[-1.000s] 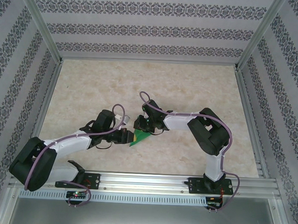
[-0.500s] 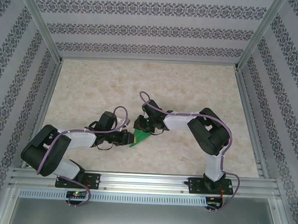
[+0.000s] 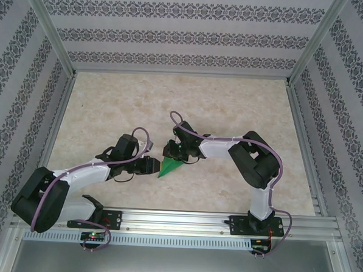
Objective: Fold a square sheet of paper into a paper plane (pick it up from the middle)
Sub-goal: Fourth fold the wing at the center of the table.
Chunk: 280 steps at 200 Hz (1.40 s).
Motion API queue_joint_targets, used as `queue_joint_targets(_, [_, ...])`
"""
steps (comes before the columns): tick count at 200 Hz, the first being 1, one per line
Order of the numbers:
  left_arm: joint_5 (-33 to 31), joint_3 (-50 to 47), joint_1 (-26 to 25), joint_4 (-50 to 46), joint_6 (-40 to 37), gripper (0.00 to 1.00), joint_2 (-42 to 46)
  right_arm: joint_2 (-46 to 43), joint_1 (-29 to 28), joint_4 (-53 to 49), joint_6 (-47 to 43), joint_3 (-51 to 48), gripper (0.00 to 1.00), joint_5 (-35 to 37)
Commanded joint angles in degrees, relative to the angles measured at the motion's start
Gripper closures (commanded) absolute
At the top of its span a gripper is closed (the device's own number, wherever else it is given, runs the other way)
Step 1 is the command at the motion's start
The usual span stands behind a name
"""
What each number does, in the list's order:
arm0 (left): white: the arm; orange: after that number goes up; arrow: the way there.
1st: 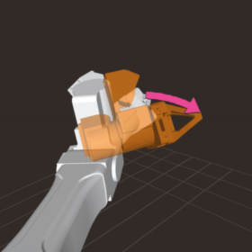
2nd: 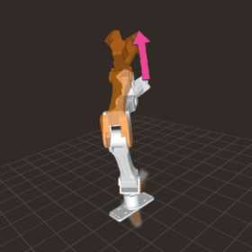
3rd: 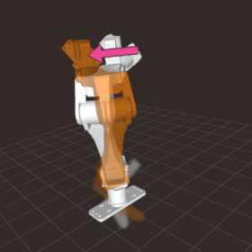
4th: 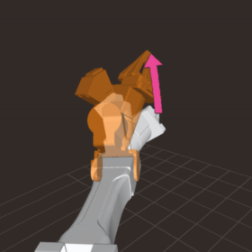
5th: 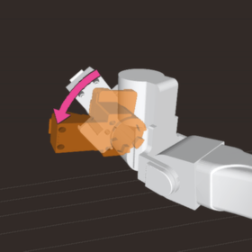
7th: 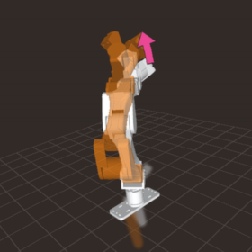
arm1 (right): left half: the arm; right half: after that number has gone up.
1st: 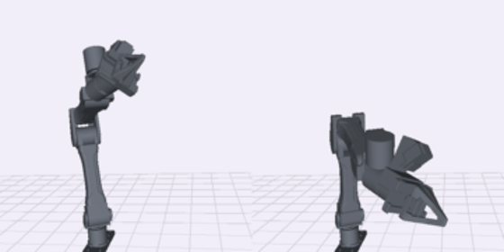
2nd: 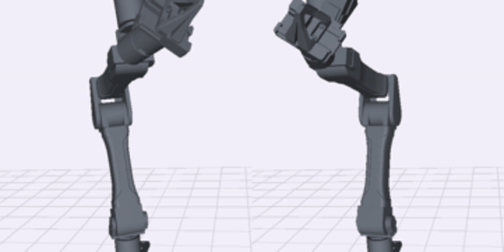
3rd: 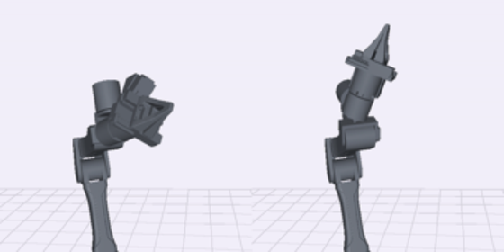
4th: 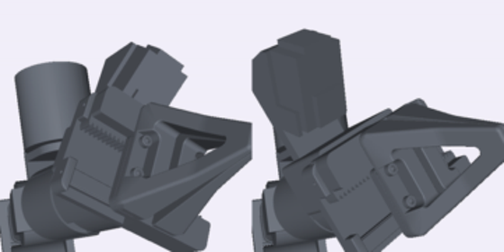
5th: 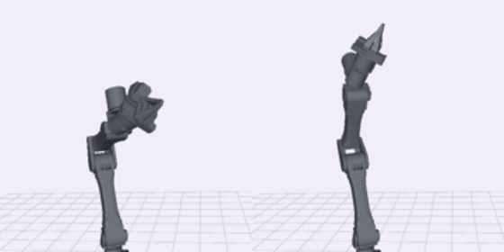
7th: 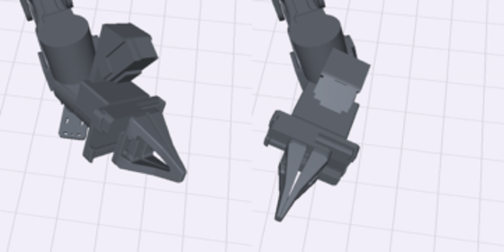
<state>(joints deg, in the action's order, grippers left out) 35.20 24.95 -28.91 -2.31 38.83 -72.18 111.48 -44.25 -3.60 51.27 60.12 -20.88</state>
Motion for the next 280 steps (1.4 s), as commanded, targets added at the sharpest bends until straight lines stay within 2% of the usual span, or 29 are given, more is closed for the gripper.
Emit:
queue_joint_targets(1, [0.5, 0.71, 0.58, -0.7, -1.31, 0.68, -1.73, 4.27, -1.48, -6.73, -0.72, -1.76, 0.82, 3.25])
queue_joint_targets(47, [6.21, 0.86, 0.6, 4.84, -0.28, 0.74, -6.89, 4.44, -1.54, -6.87, -0.73, -1.63, 0.82, 3.38])
queue_joint_targets(163, [6.7, 1.37, 0.55, 7.75, 0.54, 0.82, -9.45, 4.43, -1.64, -7.11, -1.01, -1.85, 0.82, 3.31])
queue_joint_targets(208, [7.67, 1.06, 0.6, 8.79, -0.63, 0.91, -9.82, 4.71, -1.72, -7.06, -0.99, -1.84, 0.82, 3.31])
queue_joint_targets(244, [9.11, 0.71, 0.41, 8.0, -4.83, 0.97, -10.18, 4.92, -1.72, -7.08, -1.0, -1.84, 0.82, 3.35])
queue_joint_targets(267, [8.69, 0.36, 0.34, 7.75, -5.01, 0.92, -10.22, 5.06, -1.8, -7.06, -0.99, -1.83, 0.82, 3.39])
queue_joint_targets(280, [8.24, 0.52, 0.31, 7.46, -4.48, 0.83, -9.87, 5.21, -1.81, -7.12, -0.91, -1.84, 0.82, 3.41])
